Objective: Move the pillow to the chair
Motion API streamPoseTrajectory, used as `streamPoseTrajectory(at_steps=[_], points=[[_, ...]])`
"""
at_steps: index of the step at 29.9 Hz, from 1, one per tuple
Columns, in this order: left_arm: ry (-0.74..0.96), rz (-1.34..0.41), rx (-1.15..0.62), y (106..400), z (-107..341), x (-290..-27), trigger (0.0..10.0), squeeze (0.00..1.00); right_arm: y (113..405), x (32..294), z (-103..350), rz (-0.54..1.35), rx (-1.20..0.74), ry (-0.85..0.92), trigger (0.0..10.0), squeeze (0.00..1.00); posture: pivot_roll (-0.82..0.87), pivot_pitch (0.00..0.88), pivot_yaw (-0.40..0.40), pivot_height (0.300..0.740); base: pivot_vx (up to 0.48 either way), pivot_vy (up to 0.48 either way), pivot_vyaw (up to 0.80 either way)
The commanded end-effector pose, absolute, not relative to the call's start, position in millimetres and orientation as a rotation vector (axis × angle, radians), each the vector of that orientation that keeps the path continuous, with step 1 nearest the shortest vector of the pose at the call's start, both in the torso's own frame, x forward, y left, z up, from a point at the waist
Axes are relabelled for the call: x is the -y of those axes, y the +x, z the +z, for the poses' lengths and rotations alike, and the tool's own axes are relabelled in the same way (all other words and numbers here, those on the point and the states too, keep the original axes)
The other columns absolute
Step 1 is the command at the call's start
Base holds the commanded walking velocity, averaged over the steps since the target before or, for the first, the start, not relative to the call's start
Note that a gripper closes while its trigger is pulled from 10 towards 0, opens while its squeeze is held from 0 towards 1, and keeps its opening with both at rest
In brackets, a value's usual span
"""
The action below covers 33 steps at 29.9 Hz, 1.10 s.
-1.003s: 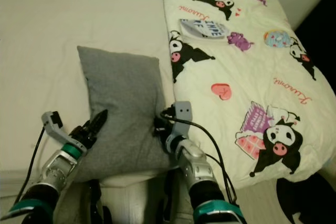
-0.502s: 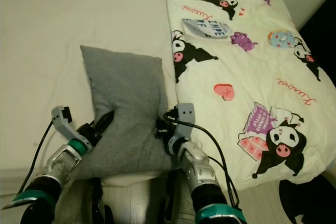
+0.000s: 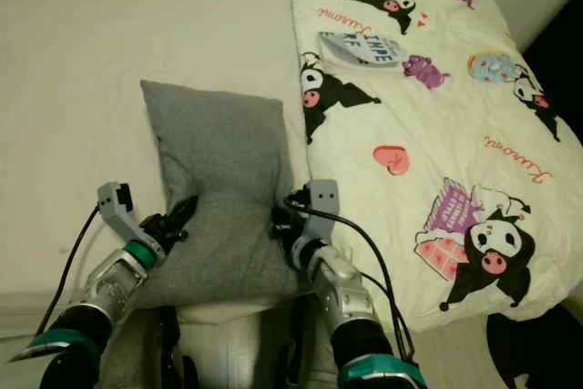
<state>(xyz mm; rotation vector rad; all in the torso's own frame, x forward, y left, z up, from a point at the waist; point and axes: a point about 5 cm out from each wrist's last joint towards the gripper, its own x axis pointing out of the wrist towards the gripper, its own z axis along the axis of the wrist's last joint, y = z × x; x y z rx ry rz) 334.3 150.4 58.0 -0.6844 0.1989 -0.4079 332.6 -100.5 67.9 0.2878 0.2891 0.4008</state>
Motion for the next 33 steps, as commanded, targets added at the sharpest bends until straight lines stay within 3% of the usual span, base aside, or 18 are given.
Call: streamPoseTrajectory(at_steps=[1, 7, 12, 19, 33], points=[[-0.693, -0.46, -0.32, 319.1, 36.1, -130.9, 0.0, 0.0, 319.1, 89.4, 45.9, 0.431, -0.402, 0.316, 0.0, 0.0, -0.01, 0.2, -0.025, 0.591, 0.0, 0.0, 0.0], [-0.695, -0.44, -0.312, 319.9, 36.6, -132.0, 0.0, 0.0, 324.7, 84.3, 55.0, 0.433, -0.357, 0.334, 0.0, 0.0, 0.01, 0.167, -0.009, 0.591, 0.0, 0.0, 0.0], [-0.663, -0.43, -0.202, 324.6, 51.1, -120.6, 0.0, 0.0, 324.4, 72.5, 93.3, 0.625, -0.183, 0.41, 0.0, 0.0, 0.06, 0.082, 0.004, 0.591, 0.0, 0.0, 0.0], [-0.614, -0.417, -0.116, 332.7, 72.7, -109.7, 0.0, 0.0, 315.8, 74.4, 109.2, 0.689, -0.115, 0.449, 0.0, 0.0, 0.08, 0.052, 0.004, 0.591, 0.0, 0.0, 0.0], [-0.494, -0.351, 0.14, 344.0, 141.8, -113.7, 0.0, 0.0, 311.1, 72.3, 127.6, 0.676, -0.054, 0.425, 0.0, 0.0, 0.08, 0.049, 0.019, 0.591, 0.0, 0.0, 0.0]])
